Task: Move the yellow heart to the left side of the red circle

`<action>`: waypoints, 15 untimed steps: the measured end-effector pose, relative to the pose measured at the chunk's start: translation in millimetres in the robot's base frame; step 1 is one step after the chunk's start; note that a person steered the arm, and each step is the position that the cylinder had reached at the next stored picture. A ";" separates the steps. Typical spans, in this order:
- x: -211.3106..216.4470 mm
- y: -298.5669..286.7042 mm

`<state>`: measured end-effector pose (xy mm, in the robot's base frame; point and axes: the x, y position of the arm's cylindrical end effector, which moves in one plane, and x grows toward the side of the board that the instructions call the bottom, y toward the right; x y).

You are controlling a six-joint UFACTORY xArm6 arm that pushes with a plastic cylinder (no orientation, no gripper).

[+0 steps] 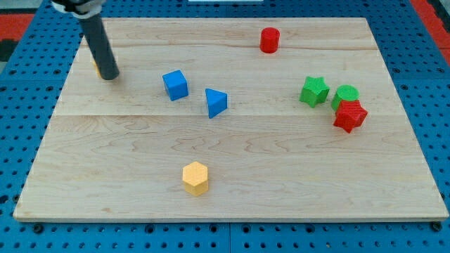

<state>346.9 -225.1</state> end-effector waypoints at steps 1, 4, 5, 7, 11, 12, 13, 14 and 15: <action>-16.9 -23.9; -48.5 -79.4; -76.8 -39.3; -102.6 -42.5; -66.7 145.5; -33.4 172.6; -46.1 189.7; -54.1 189.7; -57.3 191.5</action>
<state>289.6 -33.6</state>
